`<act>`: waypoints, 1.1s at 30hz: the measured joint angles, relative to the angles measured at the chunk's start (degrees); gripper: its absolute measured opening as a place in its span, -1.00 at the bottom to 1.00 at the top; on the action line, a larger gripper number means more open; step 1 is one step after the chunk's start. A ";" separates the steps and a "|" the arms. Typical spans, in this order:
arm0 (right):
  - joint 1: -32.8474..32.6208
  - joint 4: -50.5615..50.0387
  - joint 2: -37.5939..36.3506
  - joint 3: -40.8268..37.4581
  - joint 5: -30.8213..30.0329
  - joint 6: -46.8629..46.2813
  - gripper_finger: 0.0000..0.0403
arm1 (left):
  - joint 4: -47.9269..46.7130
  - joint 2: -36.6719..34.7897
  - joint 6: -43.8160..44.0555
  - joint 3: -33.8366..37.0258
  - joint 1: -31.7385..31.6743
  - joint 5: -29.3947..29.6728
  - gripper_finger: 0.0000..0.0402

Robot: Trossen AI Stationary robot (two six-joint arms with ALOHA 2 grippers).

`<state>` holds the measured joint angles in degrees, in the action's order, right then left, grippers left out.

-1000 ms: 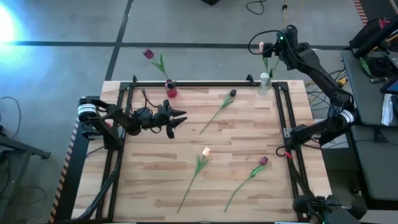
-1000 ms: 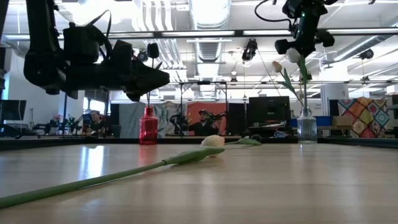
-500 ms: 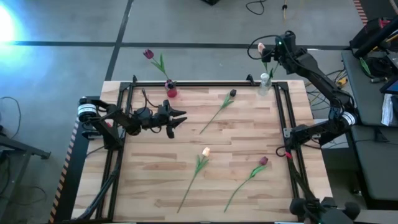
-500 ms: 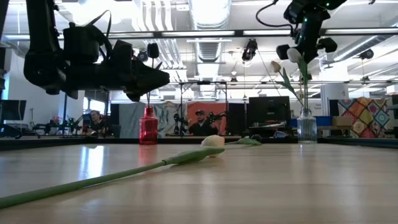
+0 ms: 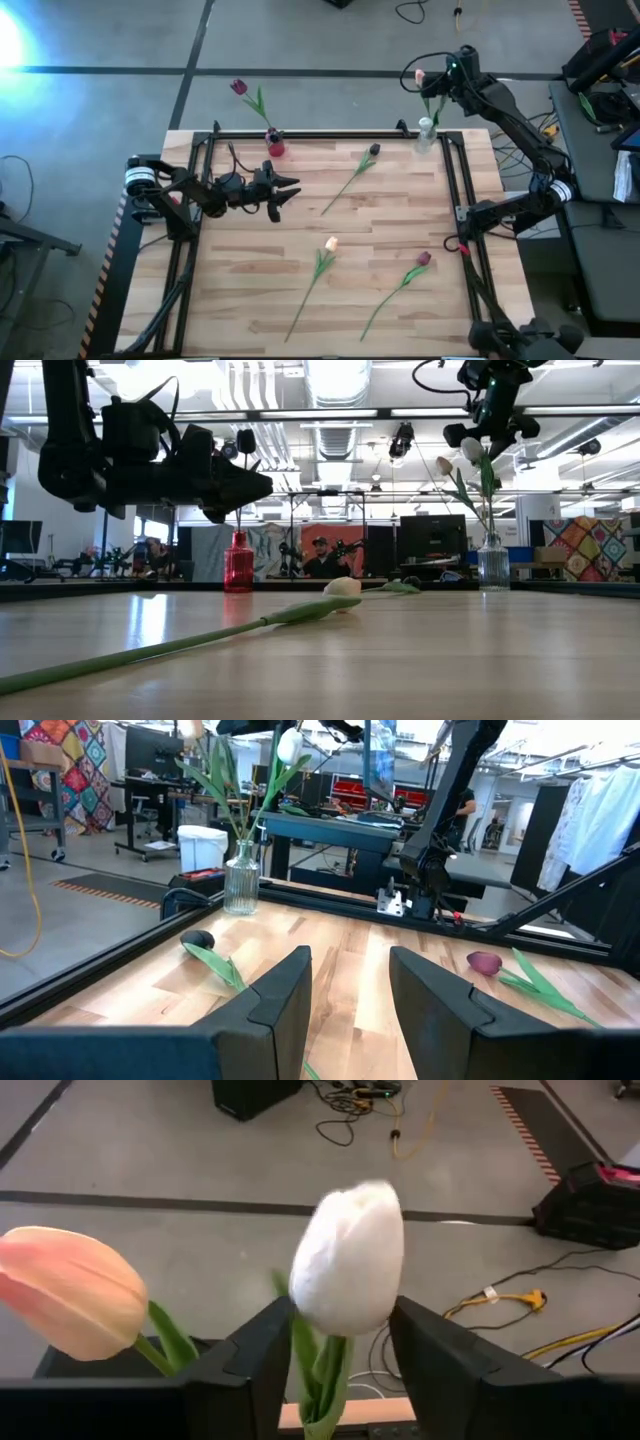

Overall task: Sort flowers into vase by color
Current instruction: Put the white tulip into the transparent vase, then put the black tulip into the red vase

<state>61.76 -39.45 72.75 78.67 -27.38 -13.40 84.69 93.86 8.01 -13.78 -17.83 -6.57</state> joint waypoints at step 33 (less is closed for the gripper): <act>-2.86 2.45 0.27 5.75 -1.26 6.55 -0.94 | -0.07 0.00 -0.02 0.00 -0.01 0.00 -0.39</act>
<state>58.89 -36.99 73.02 84.42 -28.64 -6.85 84.62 93.86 7.99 -13.78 -17.84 -6.57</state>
